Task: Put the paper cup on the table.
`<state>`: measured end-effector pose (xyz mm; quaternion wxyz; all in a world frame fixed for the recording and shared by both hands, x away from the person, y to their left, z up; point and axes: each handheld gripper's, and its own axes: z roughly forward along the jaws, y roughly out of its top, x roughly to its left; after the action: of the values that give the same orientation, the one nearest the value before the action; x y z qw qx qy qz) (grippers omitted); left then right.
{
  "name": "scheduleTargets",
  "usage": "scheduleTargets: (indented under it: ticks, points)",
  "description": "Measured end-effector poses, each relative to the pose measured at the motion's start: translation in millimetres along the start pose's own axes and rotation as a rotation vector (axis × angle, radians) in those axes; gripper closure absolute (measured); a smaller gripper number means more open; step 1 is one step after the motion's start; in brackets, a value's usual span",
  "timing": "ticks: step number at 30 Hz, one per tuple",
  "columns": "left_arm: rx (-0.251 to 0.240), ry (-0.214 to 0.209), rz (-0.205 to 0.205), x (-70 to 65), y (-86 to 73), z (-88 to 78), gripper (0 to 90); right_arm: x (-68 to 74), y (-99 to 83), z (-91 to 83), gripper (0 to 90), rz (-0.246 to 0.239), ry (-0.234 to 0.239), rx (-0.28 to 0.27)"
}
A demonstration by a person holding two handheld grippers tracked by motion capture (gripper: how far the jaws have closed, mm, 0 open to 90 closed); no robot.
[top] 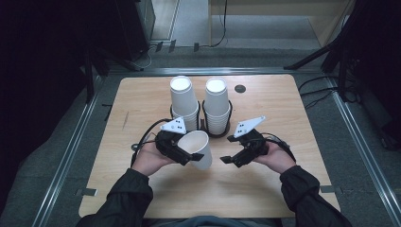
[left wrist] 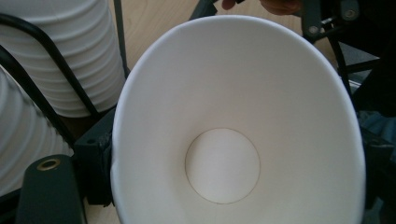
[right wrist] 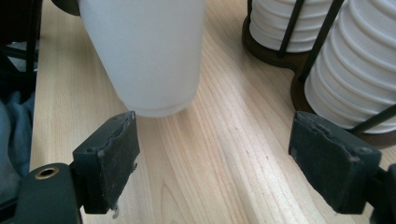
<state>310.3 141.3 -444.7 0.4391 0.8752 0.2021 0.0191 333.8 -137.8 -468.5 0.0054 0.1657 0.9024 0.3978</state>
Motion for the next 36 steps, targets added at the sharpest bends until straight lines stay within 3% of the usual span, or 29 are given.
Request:
scheduleTargets:
  ticks: [7,26,36]
  points:
    - [0.037,0.022,-0.004,0.8,-9.0,-2.6,15.3,-7.9,-1.0,1.6,17.1,0.025,-0.013,0.009]
    - [0.001,0.078,-0.080,15.5,-30.9,-33.5,15.3,-19.0,4.3,2.3,17.3,0.027,-0.017,-0.004]
    - [0.034,0.113,-0.112,26.8,-40.3,-43.2,14.6,-19.1,3.9,0.4,18.5,0.012,-0.030,-0.017]
